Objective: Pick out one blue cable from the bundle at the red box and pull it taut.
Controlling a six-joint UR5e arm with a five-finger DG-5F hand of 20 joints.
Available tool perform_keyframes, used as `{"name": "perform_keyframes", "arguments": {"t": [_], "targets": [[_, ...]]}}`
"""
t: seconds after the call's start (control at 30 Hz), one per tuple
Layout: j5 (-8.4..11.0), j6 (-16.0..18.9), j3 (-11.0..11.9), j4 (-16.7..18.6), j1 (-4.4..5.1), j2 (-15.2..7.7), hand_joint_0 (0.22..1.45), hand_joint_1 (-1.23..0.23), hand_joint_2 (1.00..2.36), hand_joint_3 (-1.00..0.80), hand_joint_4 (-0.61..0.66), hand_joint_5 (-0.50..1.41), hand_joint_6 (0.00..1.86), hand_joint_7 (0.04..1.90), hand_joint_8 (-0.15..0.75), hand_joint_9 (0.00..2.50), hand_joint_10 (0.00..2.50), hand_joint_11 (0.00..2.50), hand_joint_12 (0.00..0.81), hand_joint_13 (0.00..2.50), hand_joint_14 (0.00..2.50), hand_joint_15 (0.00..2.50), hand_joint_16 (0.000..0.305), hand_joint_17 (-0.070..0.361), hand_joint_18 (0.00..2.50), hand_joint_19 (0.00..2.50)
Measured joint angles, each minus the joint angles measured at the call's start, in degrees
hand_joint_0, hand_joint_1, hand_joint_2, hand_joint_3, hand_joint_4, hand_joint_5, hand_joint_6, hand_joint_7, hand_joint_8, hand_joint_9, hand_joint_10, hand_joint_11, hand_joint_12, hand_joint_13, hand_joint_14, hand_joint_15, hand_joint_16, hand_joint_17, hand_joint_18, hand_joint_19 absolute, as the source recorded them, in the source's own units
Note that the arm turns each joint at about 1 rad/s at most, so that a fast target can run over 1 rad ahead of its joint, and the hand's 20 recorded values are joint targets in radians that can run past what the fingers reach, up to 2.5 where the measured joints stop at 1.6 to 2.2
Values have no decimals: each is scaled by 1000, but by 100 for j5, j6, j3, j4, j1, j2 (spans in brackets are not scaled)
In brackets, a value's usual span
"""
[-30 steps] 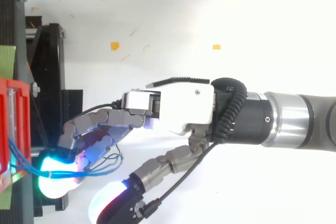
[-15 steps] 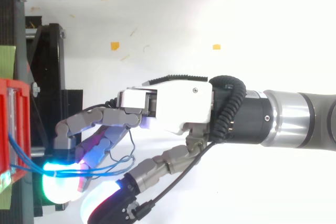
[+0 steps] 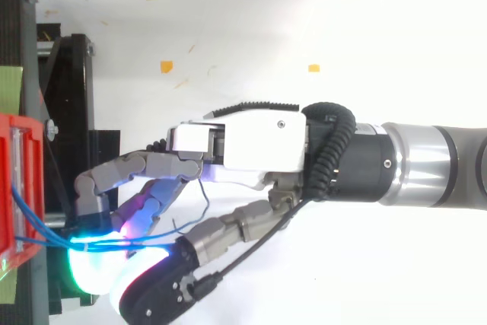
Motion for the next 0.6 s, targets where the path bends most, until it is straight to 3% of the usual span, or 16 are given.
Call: {"name": "perform_keyframes", "arguments": {"t": [0.13, 0.3, 0.33, 0.4, 0.6], "targets": [[-5, -1, 1, -18, -32, 0, 567, -406, 1004, -453, 31, -23, 502, 1279, 276, 1071, 19, 421, 311, 759, 11, 274, 45, 102, 683, 535], [-6, -7, 3, -58, -75, 0, 581, -482, 1011, -353, 23, -20, 502, 1306, 278, 1106, 20, 428, 313, 783, 11, 280, 46, 103, 701, 543], [-6, -8, 3, -62, -82, 0, 585, -571, 1012, -313, 38, -18, 502, 1354, 292, 1113, 19, 441, 326, 793, 11, 273, 48, 108, 721, 529], [-6, -11, 2, -65, -92, 0, 586, -604, 1011, -288, 58, -12, 500, 1409, 297, 1131, 18, 450, 339, 805, 11, 274, 51, 114, 749, 506], [-6, -17, 4, -62, -100, -1, 583, -657, 1010, -256, 85, -29, 588, 1254, 318, 1142, 20, 455, 352, 816, 10, 261, 54, 121, 783, 477]]}}
